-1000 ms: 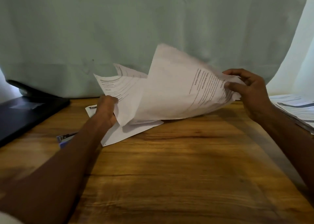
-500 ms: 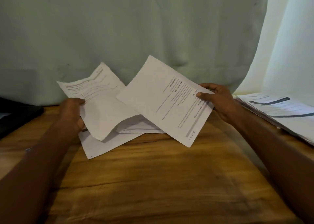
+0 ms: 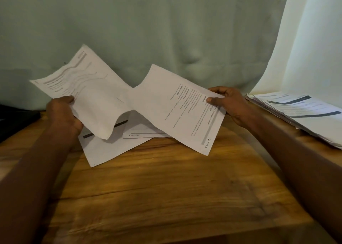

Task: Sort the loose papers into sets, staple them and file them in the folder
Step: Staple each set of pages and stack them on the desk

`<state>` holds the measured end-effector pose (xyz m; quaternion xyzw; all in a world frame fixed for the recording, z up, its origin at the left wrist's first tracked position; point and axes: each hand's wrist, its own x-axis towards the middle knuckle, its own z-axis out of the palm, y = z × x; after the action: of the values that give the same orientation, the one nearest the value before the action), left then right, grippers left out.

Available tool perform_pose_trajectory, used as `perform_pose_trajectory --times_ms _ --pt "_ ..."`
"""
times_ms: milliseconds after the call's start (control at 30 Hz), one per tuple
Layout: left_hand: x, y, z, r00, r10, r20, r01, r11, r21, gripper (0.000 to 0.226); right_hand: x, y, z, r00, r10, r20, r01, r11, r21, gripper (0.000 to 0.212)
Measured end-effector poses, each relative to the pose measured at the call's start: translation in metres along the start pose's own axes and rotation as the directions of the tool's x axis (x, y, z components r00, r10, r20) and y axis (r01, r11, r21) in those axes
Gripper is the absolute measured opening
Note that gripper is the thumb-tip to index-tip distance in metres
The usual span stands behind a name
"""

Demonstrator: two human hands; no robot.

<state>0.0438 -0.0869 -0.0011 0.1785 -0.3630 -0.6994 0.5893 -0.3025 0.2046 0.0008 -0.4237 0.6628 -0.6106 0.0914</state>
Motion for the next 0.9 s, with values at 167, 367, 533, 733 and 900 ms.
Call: perform_pose_trajectory --times_ms 167,367,533,733,900 --pt "0.000 0.015 -0.006 0.995 0.088 -0.053 -0.096 0.982 -0.165 0.042 0.009 0.015 -0.001 0.997 0.064 0.045 -0.062 0.997 -0.050 0.032" --pt "-0.007 0.011 0.012 0.988 0.034 0.147 -0.020 0.996 -0.090 0.042 0.011 0.023 -0.006 0.992 0.098 0.078 -0.101 0.994 0.032 0.034" --pt "-0.010 0.001 0.022 0.952 -0.004 0.306 -0.040 0.990 0.137 0.036 0.012 0.027 -0.015 0.992 0.127 0.015 -0.128 0.981 0.143 0.032" --pt "-0.016 -0.005 0.026 0.923 -0.072 0.377 -0.015 0.975 0.222 0.033 0.014 0.027 -0.019 0.982 0.186 -0.032 -0.174 0.957 0.231 0.019" --pt "-0.019 -0.002 0.027 0.903 -0.120 0.412 0.022 0.971 0.236 0.032 0.017 0.027 -0.021 0.977 0.210 -0.045 -0.194 0.952 0.237 0.025"
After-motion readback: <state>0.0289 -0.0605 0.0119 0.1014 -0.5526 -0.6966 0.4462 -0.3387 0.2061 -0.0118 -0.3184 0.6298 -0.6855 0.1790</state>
